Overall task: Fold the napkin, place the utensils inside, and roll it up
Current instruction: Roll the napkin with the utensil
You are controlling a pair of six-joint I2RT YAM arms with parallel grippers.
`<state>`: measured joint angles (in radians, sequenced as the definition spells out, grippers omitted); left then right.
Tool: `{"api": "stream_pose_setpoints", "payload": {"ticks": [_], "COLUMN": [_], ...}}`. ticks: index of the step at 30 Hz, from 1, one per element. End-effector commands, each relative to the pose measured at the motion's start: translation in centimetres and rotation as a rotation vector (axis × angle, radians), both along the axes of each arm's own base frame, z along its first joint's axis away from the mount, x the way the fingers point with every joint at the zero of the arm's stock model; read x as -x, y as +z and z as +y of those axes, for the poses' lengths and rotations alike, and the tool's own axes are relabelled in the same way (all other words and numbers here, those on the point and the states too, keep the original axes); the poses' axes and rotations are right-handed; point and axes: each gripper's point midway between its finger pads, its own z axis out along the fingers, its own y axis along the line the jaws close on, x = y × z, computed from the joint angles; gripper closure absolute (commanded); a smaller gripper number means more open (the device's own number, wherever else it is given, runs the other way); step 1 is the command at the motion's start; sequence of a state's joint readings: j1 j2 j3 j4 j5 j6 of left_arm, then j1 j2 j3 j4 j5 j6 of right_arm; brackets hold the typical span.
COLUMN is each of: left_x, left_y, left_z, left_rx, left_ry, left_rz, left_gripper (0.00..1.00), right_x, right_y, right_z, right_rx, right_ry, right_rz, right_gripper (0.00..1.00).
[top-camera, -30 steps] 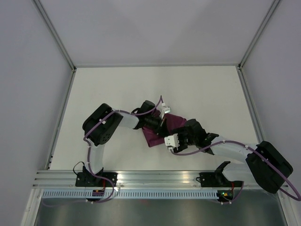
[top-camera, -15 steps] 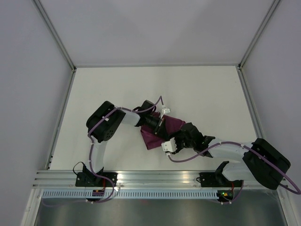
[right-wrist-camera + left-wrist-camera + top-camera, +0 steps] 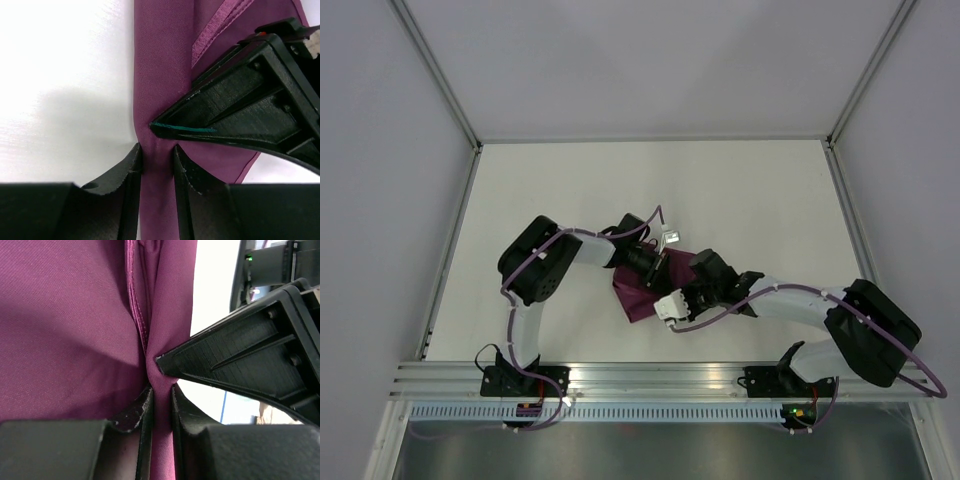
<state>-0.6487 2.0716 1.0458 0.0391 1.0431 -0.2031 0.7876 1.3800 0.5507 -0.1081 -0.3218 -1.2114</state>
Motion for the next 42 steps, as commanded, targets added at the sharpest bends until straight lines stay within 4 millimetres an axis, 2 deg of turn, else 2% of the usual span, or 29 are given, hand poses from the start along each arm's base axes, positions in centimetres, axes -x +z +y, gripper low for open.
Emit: {"api": "stream_pose_setpoints", "payload": {"ticks": [1, 3, 7, 10, 11, 12, 18, 19, 21, 22, 24, 25, 26, 27, 28, 30, 31, 32, 33, 34, 35, 36, 37, 38, 39, 40, 41, 42], "left_x": [0.1, -0.6, -3.2, -4.4, -4.8, -5.0, -7.4, -8.3, -9.5, -10.9, -12.3, -13.1, -13.6, -14.0, -15.1, -16.1, -16.7, -17.1, -16.9, -17.4, -17.3, -16.5, -16.8, -16.0, -15.0, -14.7, -13.2, -12.5], "left_y": [-4.4, -4.0, -2.0, -0.7, 0.1, 0.5, 2.7, 2.7, 3.8, 3.8, 4.6, 5.1, 5.4, 5.5, 6.6, 7.9, 9.5, 10.2, 10.4, 11.6, 13.8, 13.7, 15.7, 19.0, 18.6, 20.7, 22.4, 23.4], "left_z": [3.1, 3.1, 3.2, 3.4, 3.4, 3.3, 4.3, 4.9, 5.5, 6.7, 7.8, 9.5, 10.4, 11.4, 13.1, 14.6, 15.6, 16.5, 17.2, 18.1, 18.8, 19.8, 20.6, 21.4, 22.2, 22.4, 23.0, 22.9], "left_rx": [-0.231, -0.238, -0.238, -0.225, -0.213, -0.204, -0.216, -0.243, -0.247, -0.288, -0.305, -0.339, -0.362, -0.391, -0.408, -0.414, -0.415, -0.427, -0.439, -0.432, -0.393, -0.392, -0.333, -0.239, -0.225, -0.134, -0.053, -0.022], "left_ry": [0.053, 0.073, 0.150, 0.191, 0.201, 0.206, 0.297, 0.346, 0.424, 0.501, 0.587, 0.675, 0.725, 0.791, 0.869, 0.959, 1.011, 1.056, 1.079, 1.139, 1.192, 1.222, 1.306, 1.368, 1.383, 1.419, 1.440, 1.417], "left_rz": [-0.072, -0.104, -0.186, -0.206, -0.216, -0.222, -0.307, -0.324, -0.353, -0.381, -0.412, -0.433, -0.449, -0.451, -0.482, -0.537, -0.593, -0.632, -0.656, -0.706, -0.752, -0.768, -0.825, -0.880, -0.910, -0.961, -1.010, -1.064], "left_gripper": [0.76, 0.75, 0.71, 0.67, 0.05, 0.00, 0.02, 0.03, 0.04, 0.08, 0.10, 0.11, 0.11, 0.10, 0.11, 0.13, 0.16, 0.17, 0.18, 0.19, 0.20, 0.20, 0.20, 0.20, 0.20, 0.22, 0.22, 0.23], "right_x": [3.8, 4.1, 4.6, 4.8, 4.8, 5.0, 4.8, 4.4, 4.7, 4.5, 4.6, 4.6, 4.2, 4.8, 4.8, 4.8, 4.3, 4.4, 4.8, 4.1, 4.2, 4.6, 3.7, 3.9, 3.7, 2.9, 3.0, 2.8], "right_y": [-3.3, -3.3, -3.4, -3.6, -3.7, -3.8, -4.1, -3.7, -3.9, -3.9, -3.7, -3.6, -3.6, -3.4, -3.4, -3.2, -3.0, -3.4, -3.2, -2.8, -3.3, -3.0, -2.7, -3.1, -3.2, -3.6, -3.5, -3.6], "right_z": [-3.5, -3.6, -3.6, -3.8, -3.6, -3.9, -4.0, -3.6, -3.8, -3.8, -3.7, -3.7, -3.4, -3.7, -3.7, -3.6, -3.2, -3.3, -3.4, -2.8, -2.9, -3.3, -2.6, -3.0, -3.0, -2.5, -2.6, -2.4], "right_rx": [0.181, 0.202, 0.236, 0.260, 0.265, 0.279, 0.294, 0.287, 0.299, 0.298, 0.308, 0.314, 0.319, 0.339, 0.345, 0.362, 0.360, 0.376, 0.388, 0.382, 0.403, 0.429, 0.418, 0.447, 0.458, 0.463, 0.483, 0.489], "right_ry": [0.013, 0.013, 0.008, 0.003, 0.002, 0.001, -0.020, -0.022, -0.024, -0.027, -0.023, -0.023, -0.022, -0.016, -0.014, -0.016, -0.015, -0.021, -0.022, -0.018, -0.024, -0.029, -0.027, -0.042, -0.055, -0.061, -0.077, -0.092], "right_rz": [0.205, 0.238, 0.299, 0.335, 0.349, 0.367, 0.452, 0.454, 0.503, 0.515, 0.565, 0.586, 0.605, 0.650, 0.670, 0.718, 0.719, 0.746, 0.782, 0.782, 0.819, 0.865, 0.864, 0.914, 0.931, 0.940, 0.973, 0.986], "right_gripper": [0.80, 0.80, 0.81, 0.81, 0.81, 0.81, 0.82, 0.82, 0.82, 0.82, 0.83, 0.85, 0.86, 0.86, 0.86, 0.86, 0.86, 0.86, 0.86, 0.86, 0.86, 0.86, 0.86, 0.86, 0.86, 0.86, 0.86, 0.86]}}
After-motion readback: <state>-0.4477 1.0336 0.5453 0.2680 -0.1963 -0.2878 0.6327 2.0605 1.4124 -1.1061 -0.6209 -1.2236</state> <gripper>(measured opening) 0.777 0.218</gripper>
